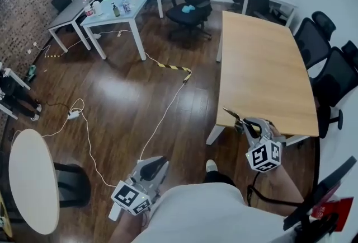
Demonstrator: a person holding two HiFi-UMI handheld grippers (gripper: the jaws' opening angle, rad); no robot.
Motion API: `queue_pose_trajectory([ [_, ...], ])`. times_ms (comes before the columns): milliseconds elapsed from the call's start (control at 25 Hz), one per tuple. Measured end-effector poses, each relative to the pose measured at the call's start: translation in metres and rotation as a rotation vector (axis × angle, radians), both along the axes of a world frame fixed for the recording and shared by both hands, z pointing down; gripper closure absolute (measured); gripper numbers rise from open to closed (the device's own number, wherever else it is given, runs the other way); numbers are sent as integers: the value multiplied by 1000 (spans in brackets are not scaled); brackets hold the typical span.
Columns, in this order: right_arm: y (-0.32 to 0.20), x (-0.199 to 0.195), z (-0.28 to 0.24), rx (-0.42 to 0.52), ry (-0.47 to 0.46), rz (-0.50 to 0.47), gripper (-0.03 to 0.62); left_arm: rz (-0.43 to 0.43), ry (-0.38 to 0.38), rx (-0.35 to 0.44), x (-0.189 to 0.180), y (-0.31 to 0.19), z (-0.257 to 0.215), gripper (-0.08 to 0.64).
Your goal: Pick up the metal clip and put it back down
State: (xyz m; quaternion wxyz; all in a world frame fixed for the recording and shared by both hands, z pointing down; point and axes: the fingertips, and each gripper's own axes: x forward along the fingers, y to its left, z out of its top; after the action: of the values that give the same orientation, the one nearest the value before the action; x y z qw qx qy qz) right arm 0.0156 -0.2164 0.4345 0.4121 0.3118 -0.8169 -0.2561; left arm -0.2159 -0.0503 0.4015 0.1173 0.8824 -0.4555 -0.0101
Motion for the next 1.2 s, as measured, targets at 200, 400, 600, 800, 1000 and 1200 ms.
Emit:
queue_pose_trajectory([
  [200,-76,36,42,-27,40,10,591,-20,-21,1,19,-37,-20,529],
  [400,-152,73,98,-115,75,45,591,-27,-49,-48,43,-71,-32,528],
  [600,-202,88,170,-177,136,47,591,-49,-70,-101,60,-91,-31,528],
  [800,-221,90,217,-209,151,42,591,-61,-102,-145,70,-103,-31,528],
  [1000,-216,83,225,-193,99,13,591,-86,-128,-170,72,-107,-33,528],
  [1200,-214,81,228,-203,70,6,571,-90,-135,-175,71,-106,-34,528],
])
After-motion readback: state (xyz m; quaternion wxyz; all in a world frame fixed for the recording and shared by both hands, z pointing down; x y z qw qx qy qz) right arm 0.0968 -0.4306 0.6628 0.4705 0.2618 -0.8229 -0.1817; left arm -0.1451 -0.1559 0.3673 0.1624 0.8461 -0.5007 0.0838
